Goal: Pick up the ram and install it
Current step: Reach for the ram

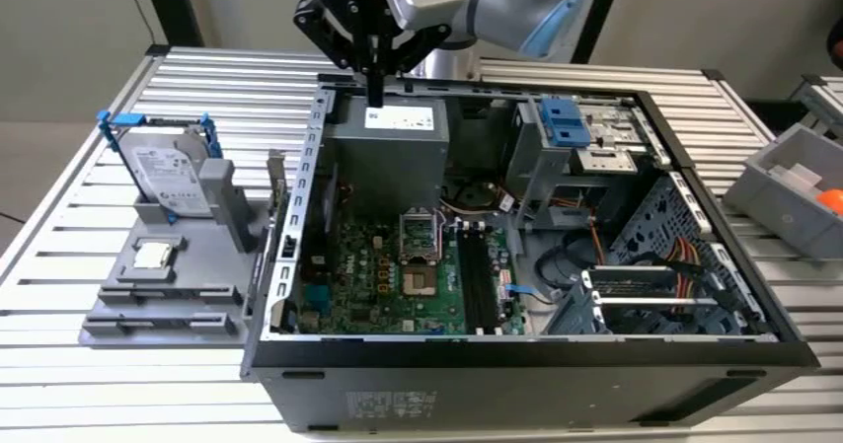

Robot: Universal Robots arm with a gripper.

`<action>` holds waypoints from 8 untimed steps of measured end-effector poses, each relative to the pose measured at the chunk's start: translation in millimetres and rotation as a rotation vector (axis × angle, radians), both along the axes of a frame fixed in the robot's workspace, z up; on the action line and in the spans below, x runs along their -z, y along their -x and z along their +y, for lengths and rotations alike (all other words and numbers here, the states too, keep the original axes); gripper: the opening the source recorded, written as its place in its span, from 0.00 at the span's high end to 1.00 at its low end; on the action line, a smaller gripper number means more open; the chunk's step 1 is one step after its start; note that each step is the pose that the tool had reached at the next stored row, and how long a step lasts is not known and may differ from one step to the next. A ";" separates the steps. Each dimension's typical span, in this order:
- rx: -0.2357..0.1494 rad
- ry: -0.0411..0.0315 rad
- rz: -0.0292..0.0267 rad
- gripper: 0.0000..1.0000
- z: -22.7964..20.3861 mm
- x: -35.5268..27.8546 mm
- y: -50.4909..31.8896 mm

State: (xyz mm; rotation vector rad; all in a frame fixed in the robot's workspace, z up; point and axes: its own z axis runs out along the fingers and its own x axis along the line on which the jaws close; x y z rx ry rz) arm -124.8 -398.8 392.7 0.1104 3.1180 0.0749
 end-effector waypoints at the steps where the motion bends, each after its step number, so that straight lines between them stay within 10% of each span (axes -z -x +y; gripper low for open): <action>1: 0.000 0.0000 0.0000 1.00 0.0 0.0 1.2; 8: 0.000 -0.0001 0.0005 1.00 0.0 0.1 5.9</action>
